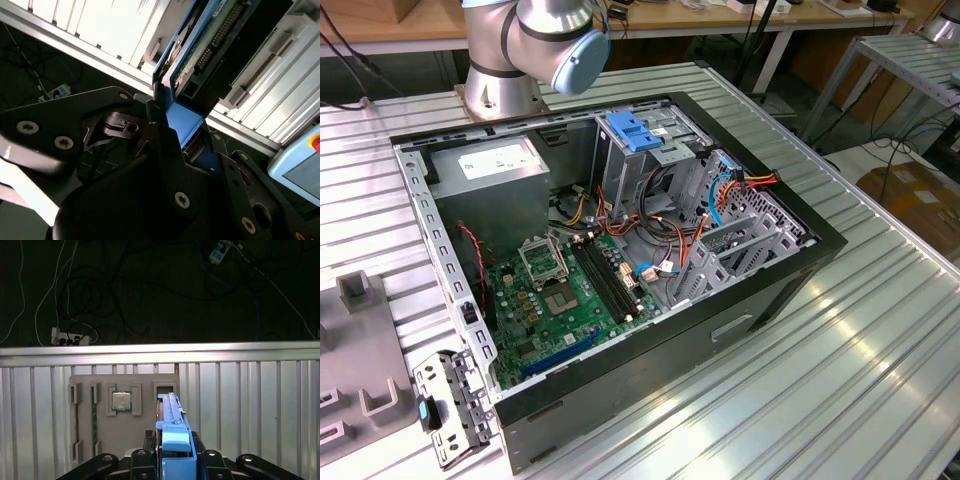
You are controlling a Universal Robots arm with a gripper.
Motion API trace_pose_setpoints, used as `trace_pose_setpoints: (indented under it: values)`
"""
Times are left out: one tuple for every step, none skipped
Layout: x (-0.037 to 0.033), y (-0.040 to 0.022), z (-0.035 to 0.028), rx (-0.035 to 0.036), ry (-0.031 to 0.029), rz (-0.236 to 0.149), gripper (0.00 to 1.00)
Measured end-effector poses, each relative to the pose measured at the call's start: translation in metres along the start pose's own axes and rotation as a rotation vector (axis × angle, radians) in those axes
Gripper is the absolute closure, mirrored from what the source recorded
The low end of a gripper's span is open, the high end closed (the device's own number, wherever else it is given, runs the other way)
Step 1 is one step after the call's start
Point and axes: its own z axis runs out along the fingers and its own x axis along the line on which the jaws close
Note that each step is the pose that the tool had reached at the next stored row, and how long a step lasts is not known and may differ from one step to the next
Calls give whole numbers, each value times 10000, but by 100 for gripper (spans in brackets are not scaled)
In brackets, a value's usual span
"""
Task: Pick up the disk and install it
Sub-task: 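Pick up the disk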
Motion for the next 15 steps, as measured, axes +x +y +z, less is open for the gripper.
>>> trace_pose_setpoints:
  values:
    - [0, 0, -17, -1, 0, 0, 63]
    - [0, 0, -44, -2, 0, 0, 63]
    - [0, 0, -56, -3, 0, 0, 63]
    - [0, 0, -63, -3, 0, 0, 63]
    - [0, 0, -70, -4, 0, 0, 63]
    - [0, 0, -80, -5, 0, 0, 63]
    - [0, 0, -87, -5, 0, 0, 63]
    - [0, 0, -99, -5, 0, 0, 63]
    - [1, -1, -114, -7, 0, 0, 63]
    - [1, -1, -125, -8, 1, 0, 63]
    - [1, -1, -134, -8, 0, 0, 63]
    - [1, -1, -141, -8, 0, 0, 63]
    - [1, -1, -150, -9, 0, 0, 63]
    - [1, -1, -157, -10, 1, 0, 63]
    - [1, -1, -167, -10, 0, 0, 63]
